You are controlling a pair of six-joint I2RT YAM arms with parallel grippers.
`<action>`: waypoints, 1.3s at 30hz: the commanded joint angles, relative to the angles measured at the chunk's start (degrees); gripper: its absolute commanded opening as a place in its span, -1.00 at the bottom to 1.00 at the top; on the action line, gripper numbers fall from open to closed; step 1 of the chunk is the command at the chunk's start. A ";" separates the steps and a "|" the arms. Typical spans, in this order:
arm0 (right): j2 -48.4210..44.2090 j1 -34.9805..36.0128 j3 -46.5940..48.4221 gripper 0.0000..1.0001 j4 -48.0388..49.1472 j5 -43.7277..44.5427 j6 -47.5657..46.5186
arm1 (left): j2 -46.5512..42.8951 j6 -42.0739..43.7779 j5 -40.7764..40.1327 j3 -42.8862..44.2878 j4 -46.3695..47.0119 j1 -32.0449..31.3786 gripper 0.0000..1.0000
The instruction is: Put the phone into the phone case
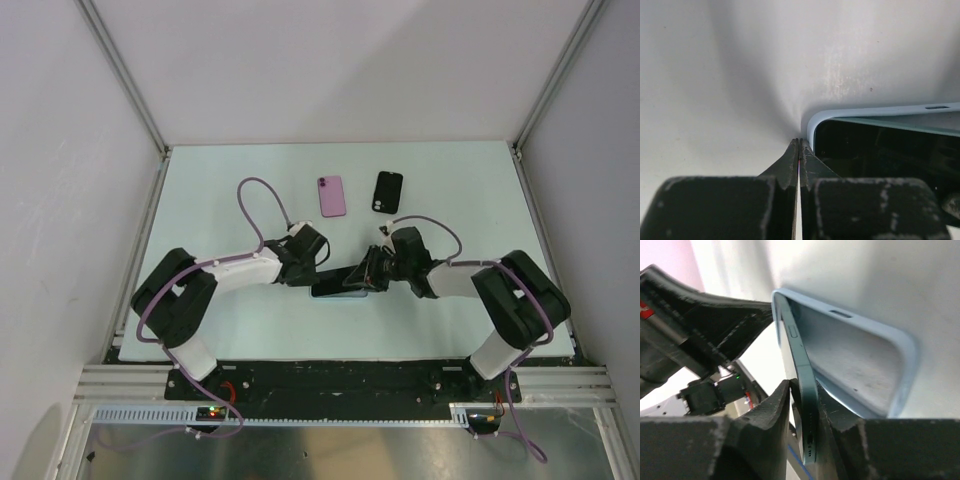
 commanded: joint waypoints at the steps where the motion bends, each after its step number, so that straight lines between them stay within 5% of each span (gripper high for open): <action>1: -3.39 -0.78 1.68 -0.39 -14.18 10.84 -7.05 | -0.16 -1.00 1.47 1.47 1.53 -0.84 -1.00; 17: -15.60 0.43 8.05 0.03 -33.79 24.09 -15.12 | -0.18 -0.86 1.77 1.76 1.47 -0.83 -1.00; 28: -13.69 3.18 8.25 -0.04 -35.76 27.66 -16.23 | -0.83 -0.78 2.96 2.12 1.50 -0.79 -1.00; 39: -9.53 4.71 8.91 -0.36 -34.65 29.40 -16.21 | -0.09 -0.73 3.73 3.11 1.49 -1.14 -1.00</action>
